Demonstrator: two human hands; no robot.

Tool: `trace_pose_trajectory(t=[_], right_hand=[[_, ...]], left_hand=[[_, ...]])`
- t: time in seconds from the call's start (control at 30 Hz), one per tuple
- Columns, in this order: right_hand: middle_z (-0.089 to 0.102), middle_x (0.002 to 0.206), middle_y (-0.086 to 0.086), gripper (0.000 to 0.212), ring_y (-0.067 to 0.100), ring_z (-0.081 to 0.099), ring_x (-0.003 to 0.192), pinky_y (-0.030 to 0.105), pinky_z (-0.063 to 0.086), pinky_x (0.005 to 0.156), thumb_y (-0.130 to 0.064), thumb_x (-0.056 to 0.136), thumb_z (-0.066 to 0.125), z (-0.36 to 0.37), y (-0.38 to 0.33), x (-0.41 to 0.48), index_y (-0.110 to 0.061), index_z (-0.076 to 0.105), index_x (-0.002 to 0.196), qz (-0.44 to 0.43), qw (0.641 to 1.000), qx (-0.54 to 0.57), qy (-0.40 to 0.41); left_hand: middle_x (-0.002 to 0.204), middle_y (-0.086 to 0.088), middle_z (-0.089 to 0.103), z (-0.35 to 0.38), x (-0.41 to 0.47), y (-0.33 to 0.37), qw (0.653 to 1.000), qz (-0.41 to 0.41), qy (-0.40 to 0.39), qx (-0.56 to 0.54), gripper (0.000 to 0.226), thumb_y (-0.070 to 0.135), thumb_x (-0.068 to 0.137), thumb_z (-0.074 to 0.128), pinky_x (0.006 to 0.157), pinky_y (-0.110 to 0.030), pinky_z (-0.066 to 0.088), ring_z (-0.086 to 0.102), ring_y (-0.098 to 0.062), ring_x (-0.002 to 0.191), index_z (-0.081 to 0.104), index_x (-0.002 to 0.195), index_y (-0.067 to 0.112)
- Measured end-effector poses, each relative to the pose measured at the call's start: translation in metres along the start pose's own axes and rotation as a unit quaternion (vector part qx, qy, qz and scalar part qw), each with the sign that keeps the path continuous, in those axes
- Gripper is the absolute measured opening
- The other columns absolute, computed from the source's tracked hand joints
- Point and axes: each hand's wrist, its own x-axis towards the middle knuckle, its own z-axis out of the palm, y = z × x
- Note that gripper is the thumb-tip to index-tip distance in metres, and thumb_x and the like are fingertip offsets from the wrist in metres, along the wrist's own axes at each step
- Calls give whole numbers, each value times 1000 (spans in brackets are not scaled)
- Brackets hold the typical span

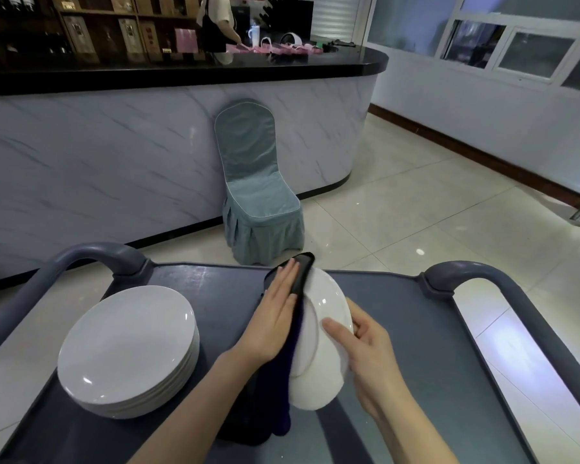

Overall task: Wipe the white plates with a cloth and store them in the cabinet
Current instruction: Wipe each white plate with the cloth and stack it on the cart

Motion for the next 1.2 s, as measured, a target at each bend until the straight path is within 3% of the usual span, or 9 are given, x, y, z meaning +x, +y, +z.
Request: trace_pose_trajectory(t=[0.17,0.27,0.47,0.6,0.73,0.83,0.97,1.1,1.2], right_hand=[[74,114,7,33,21,71,102,26,58,73,-3,91,62,-18,-12,9,-20,71,117,0,995,94,33],[76,106,3,27,14,72,90,24,57,65,-5,93,60,-19,-10,17,-20,72,112,3,986,136,97],[75,111,0,28,12,73,92,29,58,71,-6,96,57,-11,-6,20,-21,68,116,6,973,175,150],[75,110,0,29,12,73,92,33,57,76,-6,96,58,-10,-15,21,-21,67,119,0,973,177,147],[75,113,2,26,15,72,96,36,56,83,-7,97,57,0,-16,25,-23,68,115,18,969,181,168],[75,112,4,25,21,70,107,36,56,91,-9,99,54,11,-5,18,-21,70,116,23,974,151,169],[75,113,-4,30,11,69,108,20,56,84,-11,103,48,25,14,2,-23,69,121,15,985,89,145],[74,111,-14,34,4,68,107,27,50,94,-12,102,50,28,25,-8,-39,68,112,48,988,40,141],[76,106,-7,30,9,71,101,28,52,88,-10,101,52,23,21,-5,-31,72,110,71,986,58,139]], left_hand=[[162,16,14,20,-40,-21,993,-64,54,-88,59,12,102,31,124,-38,11,11,-2,148,12,154,33],[162,17,5,56,-65,-9,994,-57,51,-74,73,3,96,34,122,-24,3,3,-1,149,3,149,42],[163,9,2,75,-68,9,995,-5,98,-36,56,20,102,31,120,-20,-1,-5,-4,150,8,151,32],[161,13,5,64,-61,5,987,-83,118,-66,55,11,104,26,120,-19,7,4,-6,150,4,150,30],[163,17,-5,73,-71,18,996,8,81,37,58,33,100,23,120,-25,-8,-8,-7,150,-1,153,33],[163,17,-2,76,-65,30,990,79,71,94,57,31,102,21,120,-28,-6,-5,-11,151,0,155,37],[161,22,-3,58,-33,41,999,32,16,13,53,20,102,18,123,-32,2,-5,-2,149,5,150,38],[158,24,5,35,-9,35,999,3,-22,-36,50,11,107,25,123,-27,4,-5,9,145,13,148,36],[157,24,6,34,-11,35,999,8,-36,-2,51,9,107,25,124,-30,5,-6,10,145,12,147,37]])
